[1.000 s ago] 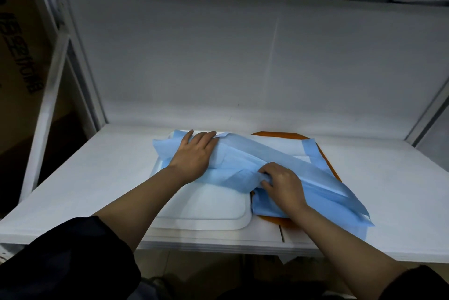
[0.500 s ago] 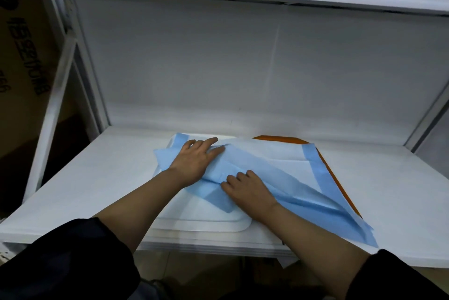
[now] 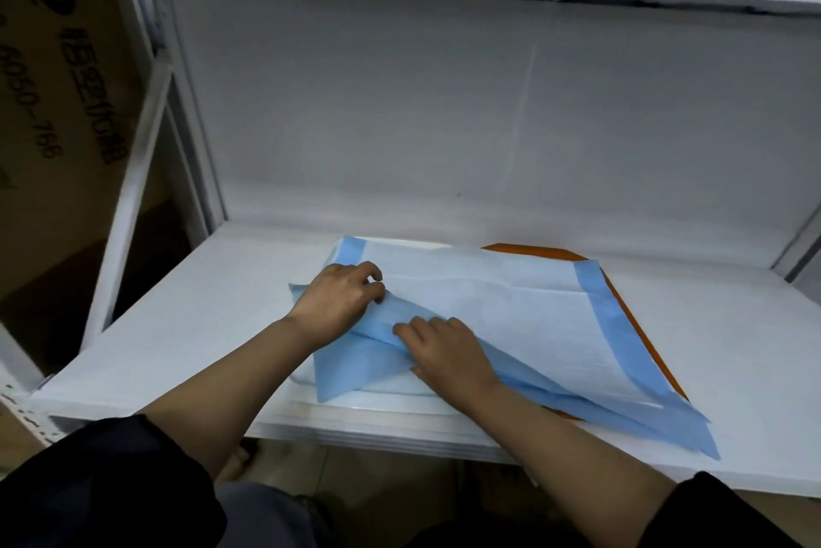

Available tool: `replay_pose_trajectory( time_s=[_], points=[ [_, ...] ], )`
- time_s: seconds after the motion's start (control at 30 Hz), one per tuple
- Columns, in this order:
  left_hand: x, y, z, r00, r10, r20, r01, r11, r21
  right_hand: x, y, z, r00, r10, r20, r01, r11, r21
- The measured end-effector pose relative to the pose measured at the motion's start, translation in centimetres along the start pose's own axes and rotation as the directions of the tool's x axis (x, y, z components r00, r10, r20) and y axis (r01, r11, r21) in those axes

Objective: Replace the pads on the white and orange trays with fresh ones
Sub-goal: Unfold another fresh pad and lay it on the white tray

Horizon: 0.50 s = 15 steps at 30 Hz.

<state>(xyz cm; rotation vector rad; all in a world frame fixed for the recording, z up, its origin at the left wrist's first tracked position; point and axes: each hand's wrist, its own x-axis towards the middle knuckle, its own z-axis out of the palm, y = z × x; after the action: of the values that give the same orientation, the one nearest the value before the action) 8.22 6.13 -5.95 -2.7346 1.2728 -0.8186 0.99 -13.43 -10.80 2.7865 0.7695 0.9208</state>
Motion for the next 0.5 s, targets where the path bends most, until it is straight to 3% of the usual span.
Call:
replay_pose_trajectory(
  time_s=[0.17, 0.5],
  points=[
    [-3.2, -0.6, 0.2, 0.995, -0.100, 0.026, 0.102, 0.993, -0.064, 1.8, -3.7, 1.7, 0.991, -0.130, 0.022, 0.132, 0.984, -0.116],
    [-7.9, -2.5, 0.7, 0.935, -0.335, 0.113, 0.348, 0.931, -0.115, 7.3, -7.3, 1.2, 0.990, -0.091, 0.110, 0.101, 0.991, -0.089]
  ],
)
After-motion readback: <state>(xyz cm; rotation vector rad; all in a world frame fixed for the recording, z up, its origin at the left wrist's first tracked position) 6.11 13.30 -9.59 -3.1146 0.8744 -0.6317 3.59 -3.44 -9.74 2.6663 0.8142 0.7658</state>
